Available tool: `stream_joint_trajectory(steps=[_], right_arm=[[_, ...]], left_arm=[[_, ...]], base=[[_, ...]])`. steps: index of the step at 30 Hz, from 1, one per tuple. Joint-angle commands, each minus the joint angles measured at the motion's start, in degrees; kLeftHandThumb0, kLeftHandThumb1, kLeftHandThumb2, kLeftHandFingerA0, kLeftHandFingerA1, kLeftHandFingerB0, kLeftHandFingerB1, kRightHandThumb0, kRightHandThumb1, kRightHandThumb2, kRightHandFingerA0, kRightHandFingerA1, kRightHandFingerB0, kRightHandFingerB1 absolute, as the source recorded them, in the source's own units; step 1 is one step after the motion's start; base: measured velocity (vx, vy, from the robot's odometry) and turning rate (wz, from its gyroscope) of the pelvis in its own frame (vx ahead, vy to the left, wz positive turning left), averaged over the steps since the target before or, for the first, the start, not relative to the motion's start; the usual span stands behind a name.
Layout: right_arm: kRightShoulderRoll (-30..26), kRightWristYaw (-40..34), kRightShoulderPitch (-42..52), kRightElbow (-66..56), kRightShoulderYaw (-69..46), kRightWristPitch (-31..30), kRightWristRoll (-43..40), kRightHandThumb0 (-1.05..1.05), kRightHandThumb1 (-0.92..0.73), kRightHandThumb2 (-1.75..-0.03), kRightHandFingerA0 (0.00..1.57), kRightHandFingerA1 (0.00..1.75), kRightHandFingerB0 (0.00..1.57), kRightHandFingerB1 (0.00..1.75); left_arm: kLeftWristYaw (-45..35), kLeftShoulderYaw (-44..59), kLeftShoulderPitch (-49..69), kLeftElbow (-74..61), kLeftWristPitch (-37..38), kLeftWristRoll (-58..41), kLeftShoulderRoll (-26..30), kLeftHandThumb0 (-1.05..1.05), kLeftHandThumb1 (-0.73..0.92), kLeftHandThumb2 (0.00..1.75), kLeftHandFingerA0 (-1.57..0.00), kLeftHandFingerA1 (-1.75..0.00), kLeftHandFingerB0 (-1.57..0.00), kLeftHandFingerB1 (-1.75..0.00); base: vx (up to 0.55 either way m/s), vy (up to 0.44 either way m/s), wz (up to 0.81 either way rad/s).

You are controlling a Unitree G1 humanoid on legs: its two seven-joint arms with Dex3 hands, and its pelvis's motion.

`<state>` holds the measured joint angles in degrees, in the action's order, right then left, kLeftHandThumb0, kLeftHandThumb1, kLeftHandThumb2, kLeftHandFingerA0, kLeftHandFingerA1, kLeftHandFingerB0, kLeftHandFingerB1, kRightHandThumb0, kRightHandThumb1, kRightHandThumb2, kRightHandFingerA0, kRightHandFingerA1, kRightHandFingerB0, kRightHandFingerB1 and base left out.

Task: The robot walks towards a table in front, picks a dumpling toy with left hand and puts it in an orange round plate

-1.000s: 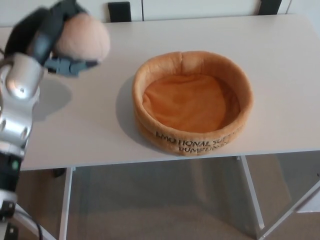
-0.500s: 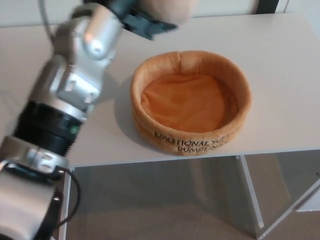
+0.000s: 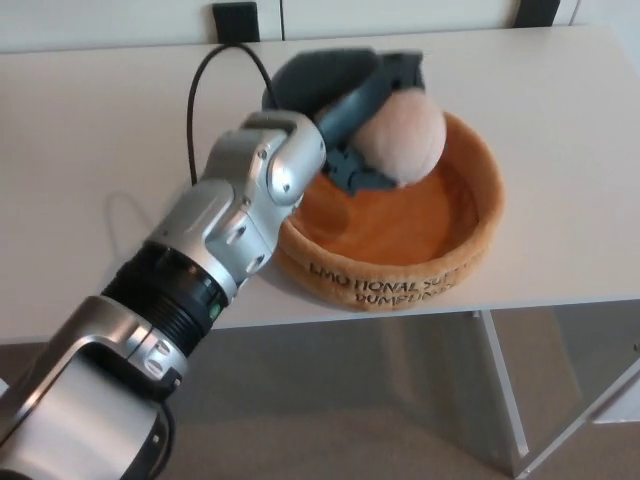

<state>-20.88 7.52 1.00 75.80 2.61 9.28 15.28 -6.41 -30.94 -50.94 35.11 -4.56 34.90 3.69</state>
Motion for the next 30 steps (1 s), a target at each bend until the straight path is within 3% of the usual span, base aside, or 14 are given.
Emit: stream_joint_trajectory(steps=[1, 2, 3, 7, 8, 12, 13, 15, 16, 17, 18, 25, 26, 30], right_arm=[[-0.92, -0.33, -0.72, 0.31, 0.07, -0.73, -0.23, -0.38, -0.68, -0.6, 0.58, 0.44, 0.47, 0.38], [-0.93, -0.18, -0.7, 0.21, 0.05, -0.77, -0.3, -0.38, -0.68, -0.6, 0.58, 0.44, 0.47, 0.38], [-1.06, 0.17, -0.53, 0.01, 0.18, -0.35, -0.24, -0.39, -0.7, -0.61, 0.56, 0.44, 0.45, 0.38], [-1.08, 0.33, -0.78, -0.07, -0.17, -0.29, -0.61, -0.37, -0.7, -0.6, 0.57, 0.44, 0.47, 0.38], [-1.03, 0.2, -0.85, 0.01, -0.17, -0.39, -0.59, -0.37, -0.68, -0.6, 0.57, 0.44, 0.46, 0.38], [-0.91, -0.22, -1.12, 0.23, -0.09, -0.68, -0.41, -0.36, -0.66, -0.59, 0.59, 0.45, 0.44, 0.37], [-0.94, -0.22, -1.13, 0.19, 0.06, -0.56, -0.26, -0.37, -0.66, -0.59, 0.59, 0.45, 0.43, 0.37], [-1.11, -0.09, -1.1, -0.03, 0.35, -0.35, -0.02, -0.38, -0.65, -0.59, 0.59, 0.45, 0.43, 0.36], [-1.2, -0.08, -1.05, -0.14, 0.51, -0.15, 0.11, -0.45, -0.55, -0.8, 0.53, 0.55, 0.38, 0.48], [-1.28, -0.06, -1.01, -0.19, 0.66, 0.07, 0.21, -0.45, -0.55, -0.8, 0.53, 0.55, 0.38, 0.48], [-1.37, 0.13, -1.05, -0.22, 0.99, 0.15, 0.46, -0.38, -0.66, -0.59, 0.57, 0.43, 0.42, 0.36], [-1.54, 0.41, -0.94, -0.72, 1.18, 0.16, -0.19, -0.36, -0.64, -0.58, 0.58, 0.44, 0.43, 0.36], [-1.64, 0.69, -0.95, -0.94, 1.23, 0.31, -0.2, -0.36, -0.64, -0.58, 0.56, 0.45, 0.42, 0.36], [-1.73, 0.85, -0.91, -1.29, 1.31, 0.51, -0.23, -0.36, -0.63, -0.58, 0.58, 0.45, 0.43, 0.36]], left_arm=[[-10.27, -1.94, -2.0, 2.35, -4.9, 1.22, 1.62, -0.35, 0.48, 0.58, -0.07, -0.25, -0.08, -0.26], [-16.29, -3.61, -3.24, 1.71, -7.11, 2.1, 2.62, -0.35, 0.48, 0.58, -0.07, -0.25, -0.08, -0.26], [-18.58, -4.22, -3.68, 2.02, -8.37, 2.23, 2.78, -0.43, 0.33, 0.64, 0.0, 0.0, 0.0, -0.09], [-21.13, -4.69, -5.44, 4.28, -7.88, 1.46, 3.04, -0.55, 0.44, 0.75, 0.0, 0.0, 0.0, -0.04], [-21.95, -4.89, -5.87, 4.82, -8.05, 1.4, 3.02, -0.53, 0.34, 0.52, 0.0, 0.0, 0.0, -0.01], [-24.92, -6.18, -7.39, 5.94, -7.55, 1.74, 3.3, -0.55, 0.35, 0.52, 0.0, 0.0, 0.0, -0.02], [-25.48, -6.29, -7.62, 6.12, -7.63, 1.65, 3.31, -0.56, 0.42, 0.75, 0.0, 0.0, 0.0, -0.04], [-25.68, -6.34, -7.65, 6.19, -7.86, 1.58, 3.28, -0.55, 0.42, 0.76, 0.0, 0.0, 0.0, -0.04], [-25.78, -6.37, -7.57, 6.02, -8.02, 1.63, 3.3, -0.57, 0.43, 0.77, 0.0, 0.0, 0.0, -0.03], [-26.05, -6.42, -7.51, 5.78, -8.24, 1.66, 3.35, -0.57, 0.43, 0.77, 0.0, 0.0, 0.0, -0.03], [-26.19, -6.66, -7.43, 5.62, -8.41, 1.91, 3.39, -0.58, 0.44, 0.79, 0.0, 0.0, 0.0, -0.03], [-27.17, -6.64, -7.1, 4.79, -8.74, 1.78, 3.87, -0.62, 0.43, 0.84, 0.0, 0.0, 0.0, -0.03], [-27.44, -6.39, -7.21, 4.59, -8.96, 1.63, 3.95, -0.86, 0.33, 0.61, 0.0, 0.0, 0.0, 0.0], [-29.16, -5.78, -7.63, 4.04, -9.63, 1.11, 4.27, -0.91, 0.36, 0.63, 0.0, 0.0, 0.0, 0.0]], base=[[0.0, 0.0, 0.0], [0.0, 0.0, 0.0], [0.0, 0.0, 0.0], [0.0, 0.0, 0.0], [0.0, 0.0, 0.0], [0.0, 0.0, 0.0], [0.0, 0.0, 0.0], [0.0, 0.0, 0.0], [0.0, 0.0, 0.0], [0.0, 0.0, 0.0], [0.0, 0.0, 0.0], [0.0, 0.0, 0.0], [0.0, 0.0, 0.0], [0.0, 0.0, 0.0]])
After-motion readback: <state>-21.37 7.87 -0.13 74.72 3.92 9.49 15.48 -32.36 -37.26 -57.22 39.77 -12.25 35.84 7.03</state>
